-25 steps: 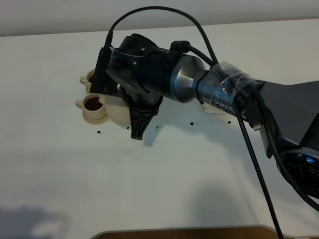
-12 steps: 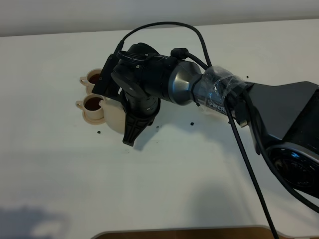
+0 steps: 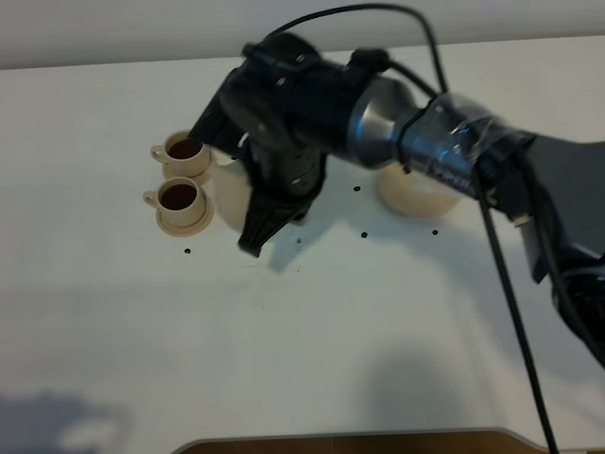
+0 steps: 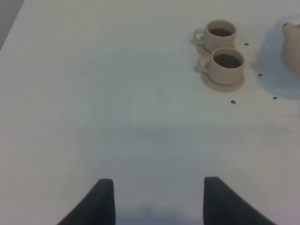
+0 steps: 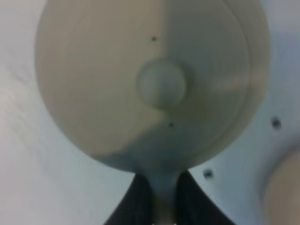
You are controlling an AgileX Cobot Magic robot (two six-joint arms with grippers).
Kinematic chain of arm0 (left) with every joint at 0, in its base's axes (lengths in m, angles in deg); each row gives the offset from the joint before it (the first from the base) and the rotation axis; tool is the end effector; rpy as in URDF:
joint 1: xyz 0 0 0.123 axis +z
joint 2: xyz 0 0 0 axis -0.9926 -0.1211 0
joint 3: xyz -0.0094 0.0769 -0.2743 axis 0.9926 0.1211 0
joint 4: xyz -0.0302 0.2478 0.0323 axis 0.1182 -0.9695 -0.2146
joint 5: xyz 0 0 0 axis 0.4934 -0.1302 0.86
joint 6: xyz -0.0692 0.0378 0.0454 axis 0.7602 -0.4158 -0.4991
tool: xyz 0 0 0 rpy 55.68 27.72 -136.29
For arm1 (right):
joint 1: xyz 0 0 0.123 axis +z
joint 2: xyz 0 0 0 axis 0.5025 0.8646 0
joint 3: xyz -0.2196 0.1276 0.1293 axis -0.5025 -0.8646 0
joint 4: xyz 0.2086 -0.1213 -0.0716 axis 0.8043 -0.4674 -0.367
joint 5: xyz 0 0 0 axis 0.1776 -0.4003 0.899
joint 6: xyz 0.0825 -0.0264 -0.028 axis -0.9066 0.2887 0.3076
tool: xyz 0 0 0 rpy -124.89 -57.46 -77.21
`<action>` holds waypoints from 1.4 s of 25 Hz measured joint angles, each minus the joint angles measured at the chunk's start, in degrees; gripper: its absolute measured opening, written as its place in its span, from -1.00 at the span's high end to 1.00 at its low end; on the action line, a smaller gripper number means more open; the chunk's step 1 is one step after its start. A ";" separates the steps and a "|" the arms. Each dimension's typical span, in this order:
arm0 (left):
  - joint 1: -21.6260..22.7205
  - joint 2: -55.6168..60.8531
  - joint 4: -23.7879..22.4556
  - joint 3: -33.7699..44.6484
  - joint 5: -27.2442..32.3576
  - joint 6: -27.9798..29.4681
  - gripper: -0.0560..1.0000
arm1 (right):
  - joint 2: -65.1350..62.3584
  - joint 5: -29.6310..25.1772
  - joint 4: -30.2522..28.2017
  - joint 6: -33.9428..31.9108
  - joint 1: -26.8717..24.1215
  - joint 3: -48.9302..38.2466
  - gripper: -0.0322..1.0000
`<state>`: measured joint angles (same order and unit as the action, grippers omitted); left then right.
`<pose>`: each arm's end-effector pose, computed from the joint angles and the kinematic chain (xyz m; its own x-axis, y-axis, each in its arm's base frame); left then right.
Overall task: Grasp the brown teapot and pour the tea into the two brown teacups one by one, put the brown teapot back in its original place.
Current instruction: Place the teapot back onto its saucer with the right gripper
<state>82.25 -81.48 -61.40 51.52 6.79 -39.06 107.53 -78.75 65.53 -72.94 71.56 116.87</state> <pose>-0.0066 -0.0003 0.2806 -0.4276 -0.0045 -0.9040 0.0135 0.9998 -0.0114 0.3601 0.2987 0.2066 -0.5819 -0.7963 -0.1653 -0.7736 0.6047 -0.1895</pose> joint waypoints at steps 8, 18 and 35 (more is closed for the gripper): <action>0.00 0.00 0.00 0.00 0.00 0.00 0.02 | -3.27 -3.24 3.64 -3.48 -8.76 0.00 0.71; 0.00 0.00 0.00 0.00 0.00 0.00 0.02 | -4.26 -3.42 6.31 -4.78 -18.90 0.00 0.71; 0.00 0.00 0.00 0.00 0.00 0.00 0.02 | -11.60 16.59 4.32 -12.37 -21.03 -26.79 0.71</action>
<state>82.25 -81.48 -61.40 51.52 6.79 -39.06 95.92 -62.17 69.85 -85.31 50.53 90.08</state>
